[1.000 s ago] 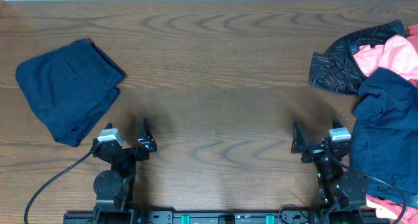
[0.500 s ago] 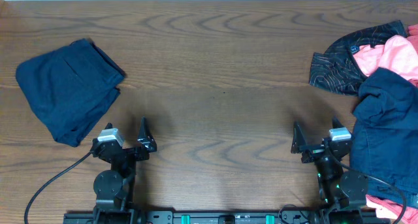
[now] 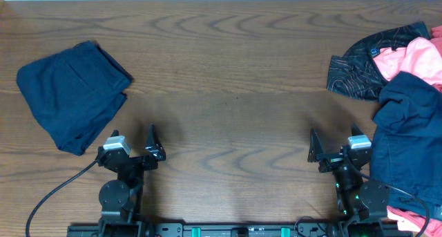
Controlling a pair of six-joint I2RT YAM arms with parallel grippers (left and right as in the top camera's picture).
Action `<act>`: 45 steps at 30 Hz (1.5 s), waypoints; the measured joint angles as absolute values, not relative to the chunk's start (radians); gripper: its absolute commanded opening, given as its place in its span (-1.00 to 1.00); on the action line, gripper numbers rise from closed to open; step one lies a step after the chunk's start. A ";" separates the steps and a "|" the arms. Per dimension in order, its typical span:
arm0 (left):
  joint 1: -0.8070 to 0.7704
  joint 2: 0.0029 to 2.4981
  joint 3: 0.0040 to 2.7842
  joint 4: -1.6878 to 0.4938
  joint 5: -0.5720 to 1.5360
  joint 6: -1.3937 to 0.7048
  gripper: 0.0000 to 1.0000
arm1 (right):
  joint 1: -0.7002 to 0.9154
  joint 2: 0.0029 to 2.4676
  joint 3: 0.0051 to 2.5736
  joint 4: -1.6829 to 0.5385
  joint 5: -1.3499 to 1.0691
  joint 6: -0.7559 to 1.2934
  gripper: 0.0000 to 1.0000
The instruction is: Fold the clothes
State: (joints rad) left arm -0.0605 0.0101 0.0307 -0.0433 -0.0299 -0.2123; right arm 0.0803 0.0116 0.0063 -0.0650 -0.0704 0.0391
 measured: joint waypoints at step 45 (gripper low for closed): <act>-0.060 0.010 0.031 -0.041 0.012 -0.232 0.96 | 0.080 0.015 0.010 -0.030 -0.091 0.108 0.98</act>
